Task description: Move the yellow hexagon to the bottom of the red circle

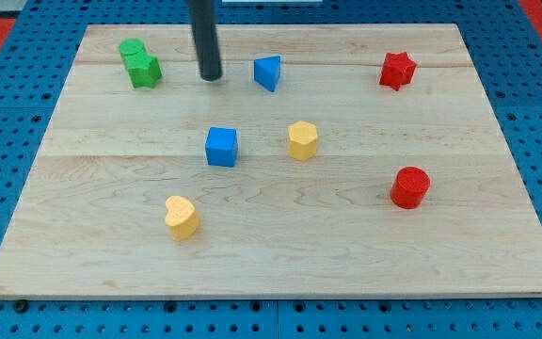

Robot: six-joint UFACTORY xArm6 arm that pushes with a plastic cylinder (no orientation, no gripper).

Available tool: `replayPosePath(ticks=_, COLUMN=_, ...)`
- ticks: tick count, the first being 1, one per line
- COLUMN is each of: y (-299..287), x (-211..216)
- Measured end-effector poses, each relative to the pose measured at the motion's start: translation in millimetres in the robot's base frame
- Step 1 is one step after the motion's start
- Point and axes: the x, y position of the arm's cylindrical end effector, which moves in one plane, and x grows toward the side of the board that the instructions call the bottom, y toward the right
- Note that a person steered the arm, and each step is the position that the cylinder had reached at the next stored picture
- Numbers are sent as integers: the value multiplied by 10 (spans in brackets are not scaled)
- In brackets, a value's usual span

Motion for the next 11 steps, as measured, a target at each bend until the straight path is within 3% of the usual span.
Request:
replayPosePath(ticks=5, y=1217, x=1311)
replayPosePath(ticks=6, y=1190, x=1680)
replayPosePath(ticks=7, y=1244, x=1647)
replayPosePath(ticks=9, y=1075, x=2088)
replayPosePath(ticks=11, y=554, x=2178)
